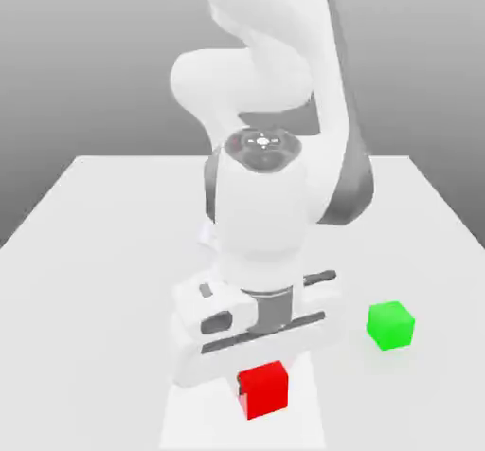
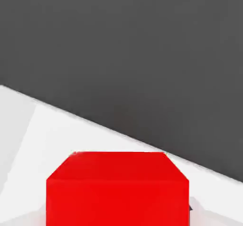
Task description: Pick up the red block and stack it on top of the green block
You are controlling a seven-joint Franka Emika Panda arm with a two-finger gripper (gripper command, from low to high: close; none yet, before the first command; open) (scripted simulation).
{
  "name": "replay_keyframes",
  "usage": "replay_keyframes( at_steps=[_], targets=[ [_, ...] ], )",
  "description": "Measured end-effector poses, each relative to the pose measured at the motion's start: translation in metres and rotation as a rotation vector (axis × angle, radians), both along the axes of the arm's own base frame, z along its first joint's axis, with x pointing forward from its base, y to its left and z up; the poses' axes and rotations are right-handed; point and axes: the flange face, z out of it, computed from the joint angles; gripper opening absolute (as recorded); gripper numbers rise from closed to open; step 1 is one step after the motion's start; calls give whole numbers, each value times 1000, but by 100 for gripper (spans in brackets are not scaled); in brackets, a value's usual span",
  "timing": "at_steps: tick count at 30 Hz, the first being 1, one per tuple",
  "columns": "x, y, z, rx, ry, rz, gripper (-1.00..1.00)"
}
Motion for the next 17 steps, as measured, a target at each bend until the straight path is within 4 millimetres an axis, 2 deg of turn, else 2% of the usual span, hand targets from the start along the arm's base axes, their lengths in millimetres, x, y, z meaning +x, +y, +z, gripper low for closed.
replay_keyframes(
  at_steps=[2,4,7,8,14,15,17],
  targets=[
    [-40,65,10,6,1,105,-100],
    [-87,116,16,3,2,204,-100],
    [-137,136,20,-15,-2,234,-100],
    [-143,139,15,-20,-4,239,-100],
    [-150,141,-37,-24,-6,243,-100],
    [-151,141,-42,-23,-6,245,100],
    [-151,141,-42,-23,-6,245,100]
  ],
)
